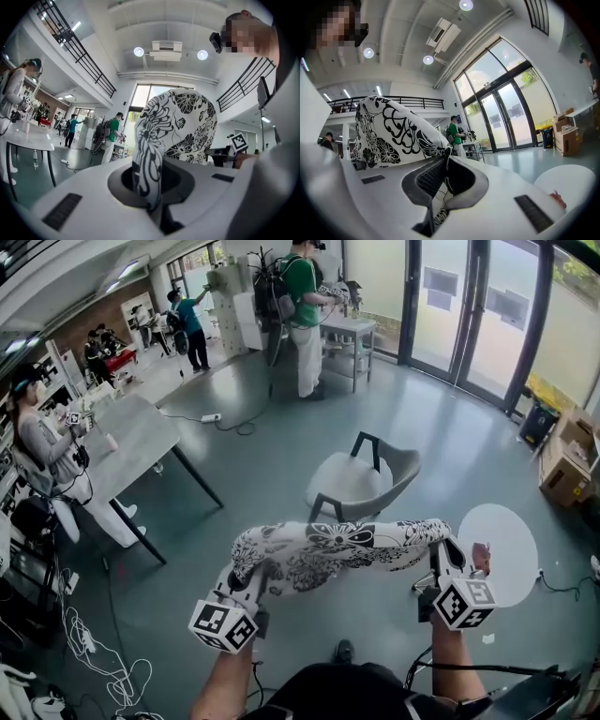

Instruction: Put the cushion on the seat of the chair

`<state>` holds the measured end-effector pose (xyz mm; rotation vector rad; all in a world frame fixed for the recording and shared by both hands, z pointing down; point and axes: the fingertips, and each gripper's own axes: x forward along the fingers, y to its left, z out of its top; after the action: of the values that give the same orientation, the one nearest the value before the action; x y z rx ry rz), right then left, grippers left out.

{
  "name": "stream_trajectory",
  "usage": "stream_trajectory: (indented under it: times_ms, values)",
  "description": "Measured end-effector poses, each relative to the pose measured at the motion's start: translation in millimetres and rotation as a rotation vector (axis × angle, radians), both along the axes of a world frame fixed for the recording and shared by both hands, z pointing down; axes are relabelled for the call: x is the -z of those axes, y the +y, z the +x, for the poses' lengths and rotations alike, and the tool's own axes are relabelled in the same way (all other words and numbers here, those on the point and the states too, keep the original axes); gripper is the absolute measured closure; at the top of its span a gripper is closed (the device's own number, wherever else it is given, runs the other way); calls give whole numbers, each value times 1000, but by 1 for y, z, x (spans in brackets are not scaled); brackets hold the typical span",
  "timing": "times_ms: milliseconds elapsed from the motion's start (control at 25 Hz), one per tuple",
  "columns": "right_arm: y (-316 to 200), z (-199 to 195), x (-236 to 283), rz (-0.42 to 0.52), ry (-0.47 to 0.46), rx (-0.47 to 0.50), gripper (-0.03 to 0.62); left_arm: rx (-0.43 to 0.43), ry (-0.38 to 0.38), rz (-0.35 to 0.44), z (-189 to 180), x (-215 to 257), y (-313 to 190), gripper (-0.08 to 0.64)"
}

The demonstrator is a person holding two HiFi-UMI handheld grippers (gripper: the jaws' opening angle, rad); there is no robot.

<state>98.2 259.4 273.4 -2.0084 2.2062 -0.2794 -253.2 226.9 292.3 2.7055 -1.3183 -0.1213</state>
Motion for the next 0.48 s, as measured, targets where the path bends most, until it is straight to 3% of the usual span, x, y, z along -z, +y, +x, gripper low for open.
stream_trajectory:
  times_ms: [280,480]
  values:
    - [-70,55,5,43,-48,13,574,12,-25,1,55,7,-63,540]
    - [-74,66,2,46,-40,32,574,31,-14,-8,64,9,-66,540]
